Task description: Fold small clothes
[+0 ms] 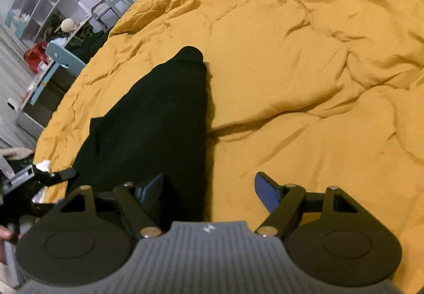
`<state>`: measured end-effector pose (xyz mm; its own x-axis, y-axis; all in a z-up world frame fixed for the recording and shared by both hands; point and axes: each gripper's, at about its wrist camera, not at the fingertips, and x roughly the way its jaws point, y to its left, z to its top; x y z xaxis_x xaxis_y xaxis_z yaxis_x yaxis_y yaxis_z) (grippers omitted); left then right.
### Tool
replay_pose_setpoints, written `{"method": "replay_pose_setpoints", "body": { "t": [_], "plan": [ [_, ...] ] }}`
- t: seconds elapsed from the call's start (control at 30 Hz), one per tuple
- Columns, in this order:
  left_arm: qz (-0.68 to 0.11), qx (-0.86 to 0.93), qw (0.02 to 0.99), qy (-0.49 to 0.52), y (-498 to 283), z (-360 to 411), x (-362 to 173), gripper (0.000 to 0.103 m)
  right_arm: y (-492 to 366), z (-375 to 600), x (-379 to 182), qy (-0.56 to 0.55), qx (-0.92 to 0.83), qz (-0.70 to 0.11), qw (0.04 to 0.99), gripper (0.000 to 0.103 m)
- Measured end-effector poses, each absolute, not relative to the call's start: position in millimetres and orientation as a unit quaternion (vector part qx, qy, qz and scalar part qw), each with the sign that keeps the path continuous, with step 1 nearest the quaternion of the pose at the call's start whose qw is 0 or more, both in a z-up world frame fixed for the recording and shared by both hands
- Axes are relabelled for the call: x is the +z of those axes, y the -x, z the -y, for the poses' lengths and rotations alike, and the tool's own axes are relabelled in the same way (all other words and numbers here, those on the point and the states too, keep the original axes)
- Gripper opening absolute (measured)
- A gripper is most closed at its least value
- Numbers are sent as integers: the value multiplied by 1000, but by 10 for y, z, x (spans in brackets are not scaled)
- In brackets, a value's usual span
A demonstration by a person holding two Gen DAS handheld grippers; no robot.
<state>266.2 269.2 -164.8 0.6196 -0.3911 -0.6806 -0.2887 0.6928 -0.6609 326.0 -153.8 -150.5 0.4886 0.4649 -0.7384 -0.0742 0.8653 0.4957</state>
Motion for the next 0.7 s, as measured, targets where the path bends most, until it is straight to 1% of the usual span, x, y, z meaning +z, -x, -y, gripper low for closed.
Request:
{"method": "replay_pose_setpoints", "body": {
  "t": [0.23, 0.33, 0.4, 0.43, 0.53, 0.57, 0.63, 0.67, 0.7],
  "plan": [
    [-428, -62, 783, 447, -2910, -2779, -1819, 90, -3628, 1579, -1636, -269, 169, -476, 820, 72],
    [-432, -66, 775, 457, -3050, -2753, -1859, 88, -3789, 1572, -1700, -290, 163, -480, 812, 68],
    [-438, -59, 771, 458, -3136, -2721, -1881, 85, -3895, 1530, -1746, -291, 159, -485, 809, 64],
    [-442, -54, 771, 456, -3185, -2692, -1890, 83, -3938, 1496, -1762, -285, 157, -486, 811, 64],
    [-457, -44, 778, 430, -3299, -2602, -1867, 82, -4021, 1396, -1805, -276, 165, -483, 815, 63],
    [-459, -44, 781, 420, -3326, -2569, -1853, 81, -4049, 1373, -1824, -276, 168, -484, 813, 62],
    [-462, -40, 788, 405, -3363, -2523, -1835, 72, -4094, 1337, -1860, -278, 172, -484, 812, 56],
    [-463, -36, 790, 399, -3375, -2501, -1832, 68, -4108, 1317, -1873, -280, 173, -484, 811, 51],
    [-463, -35, 791, 398, -3371, -2495, -1834, 58, -4115, 1297, -1883, -281, 175, -485, 809, 43]
  ]
}}
